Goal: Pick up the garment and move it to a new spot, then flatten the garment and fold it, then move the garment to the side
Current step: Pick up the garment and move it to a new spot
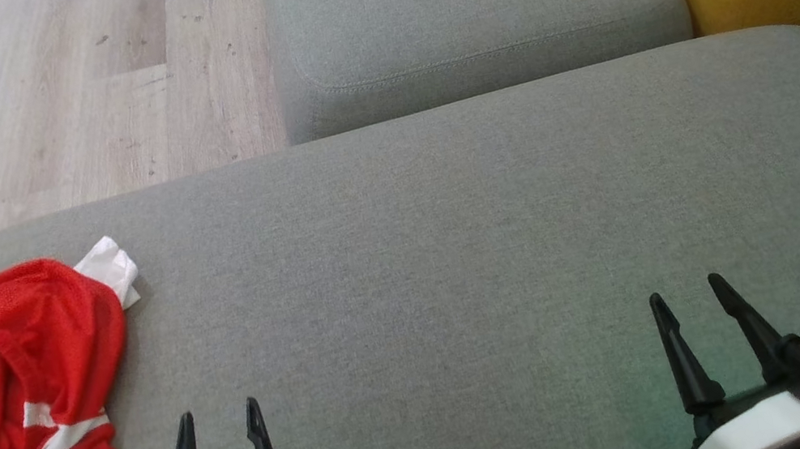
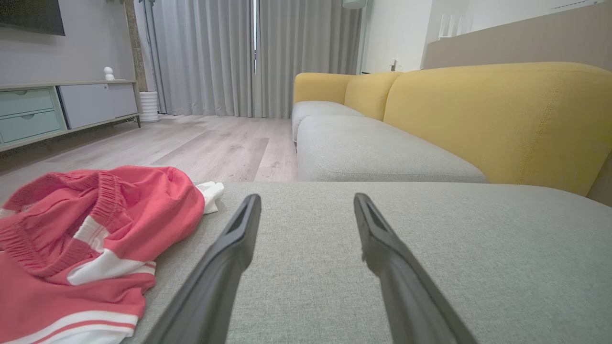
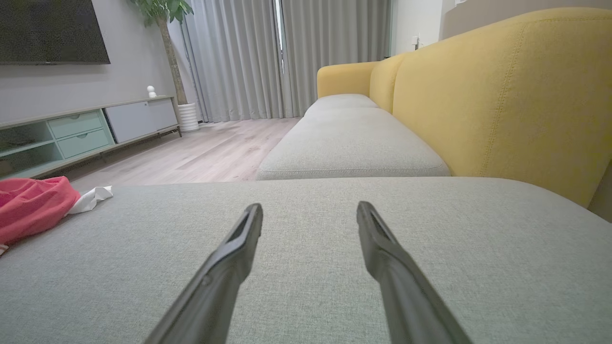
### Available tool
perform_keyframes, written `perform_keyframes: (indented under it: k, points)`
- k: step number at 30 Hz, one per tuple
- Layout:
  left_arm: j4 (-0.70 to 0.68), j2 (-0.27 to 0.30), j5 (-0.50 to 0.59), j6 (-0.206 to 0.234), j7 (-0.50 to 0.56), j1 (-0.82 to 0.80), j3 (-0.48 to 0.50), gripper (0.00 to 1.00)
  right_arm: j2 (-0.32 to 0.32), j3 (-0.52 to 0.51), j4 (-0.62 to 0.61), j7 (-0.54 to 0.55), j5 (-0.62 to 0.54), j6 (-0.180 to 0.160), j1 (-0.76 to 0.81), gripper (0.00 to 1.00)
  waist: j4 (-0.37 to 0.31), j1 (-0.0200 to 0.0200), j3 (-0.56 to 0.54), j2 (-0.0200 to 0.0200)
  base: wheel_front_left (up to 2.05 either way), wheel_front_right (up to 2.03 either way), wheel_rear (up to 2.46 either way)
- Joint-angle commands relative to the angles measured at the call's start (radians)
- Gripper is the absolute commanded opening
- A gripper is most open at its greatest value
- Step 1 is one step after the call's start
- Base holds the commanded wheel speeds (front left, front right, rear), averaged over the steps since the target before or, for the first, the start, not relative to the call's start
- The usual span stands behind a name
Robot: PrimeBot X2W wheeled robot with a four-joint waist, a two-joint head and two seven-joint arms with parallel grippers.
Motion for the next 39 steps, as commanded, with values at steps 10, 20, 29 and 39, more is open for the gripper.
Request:
perform_keyframes:
  k: [10, 20, 29, 39]
  points:
    - [-0.025, 0.003, 0.001, 0.013, -0.012, -0.038, 0.019, 1.0, -0.009, 0.004, -0.013, -0.011, 0.003, -0.001, -0.017, 1.0, 0.023, 0.0, 0.006, 0.0, 0.0, 0.0, 0.0]
    - [-0.026, 0.003, 0.013, 0.029, -0.012, -0.054, 0.006, 1.0, -0.009, 0.008, -0.014, -0.011, -0.001, -0.001, -0.025, 1.0, 0.191, 0.0, 0.044, 0.0, 0.0, 0.0, 0.0]
    - [-0.038, 0.003, 0.01, 0.033, -0.012, -0.055, 0.02, 1.0, -0.009, 0.018, -0.013, -0.011, -0.008, -0.001, -0.052, 1.0, 0.366, 0.0, 0.073, 0.0, 0.0, 0.0, 0.0]
    - [-0.056, 0.003, 0.028, 0.036, -0.012, -0.057, 0.038, 1.0, -0.009, 0.014, -0.011, -0.011, 0.0, -0.001, -0.05, 1.0, 0.48, 0.0, 0.071, 0.0, 0.0, 0.0, 0.0]
